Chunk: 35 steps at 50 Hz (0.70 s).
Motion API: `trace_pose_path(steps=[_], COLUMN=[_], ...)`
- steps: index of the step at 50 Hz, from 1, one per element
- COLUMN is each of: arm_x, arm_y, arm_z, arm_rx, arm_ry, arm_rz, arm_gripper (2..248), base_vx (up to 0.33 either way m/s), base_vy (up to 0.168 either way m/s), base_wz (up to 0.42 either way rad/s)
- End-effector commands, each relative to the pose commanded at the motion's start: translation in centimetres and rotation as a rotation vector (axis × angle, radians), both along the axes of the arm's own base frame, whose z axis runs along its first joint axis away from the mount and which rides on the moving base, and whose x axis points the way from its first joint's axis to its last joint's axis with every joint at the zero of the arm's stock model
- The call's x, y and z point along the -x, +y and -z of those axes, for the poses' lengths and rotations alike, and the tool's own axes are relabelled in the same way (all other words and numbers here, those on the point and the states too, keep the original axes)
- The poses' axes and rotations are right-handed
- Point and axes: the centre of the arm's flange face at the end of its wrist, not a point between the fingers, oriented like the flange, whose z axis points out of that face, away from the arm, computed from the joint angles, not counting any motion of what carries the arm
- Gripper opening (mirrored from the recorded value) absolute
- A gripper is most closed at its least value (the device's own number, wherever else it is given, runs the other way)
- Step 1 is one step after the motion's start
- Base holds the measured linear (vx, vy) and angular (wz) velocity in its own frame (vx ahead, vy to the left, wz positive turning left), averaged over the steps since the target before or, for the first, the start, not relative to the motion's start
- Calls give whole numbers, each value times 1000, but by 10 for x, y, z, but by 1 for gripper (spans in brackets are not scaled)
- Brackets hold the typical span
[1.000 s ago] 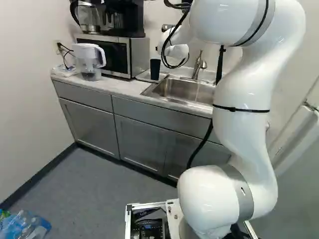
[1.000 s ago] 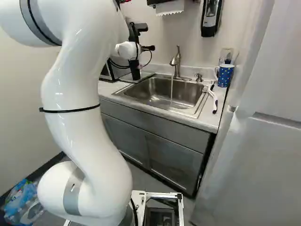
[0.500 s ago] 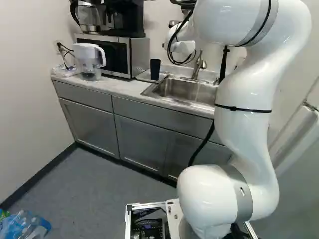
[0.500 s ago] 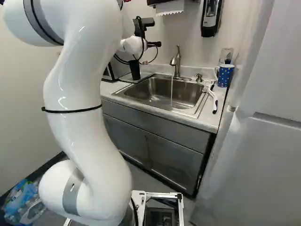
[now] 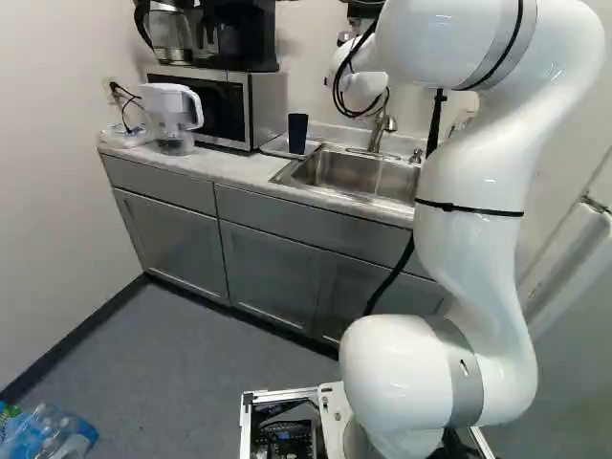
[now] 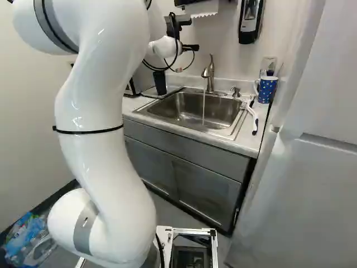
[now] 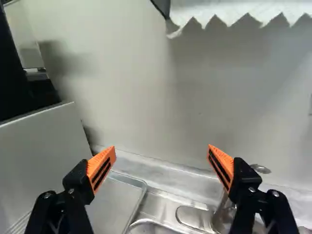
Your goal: Rinse the cup and place it in the tray
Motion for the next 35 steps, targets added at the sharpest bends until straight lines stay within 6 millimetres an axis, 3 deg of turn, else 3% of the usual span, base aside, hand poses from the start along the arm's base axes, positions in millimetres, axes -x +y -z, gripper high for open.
trace_pose_path(steps=[35], arm_x=[-5], arm_y=[-54], arm_z=[-29], arm_rx=[-6], arm_ry=[11], arm_rz=[70], arm_gripper=[247], base_vx=[0], base_vy=[0], base_wz=[0])
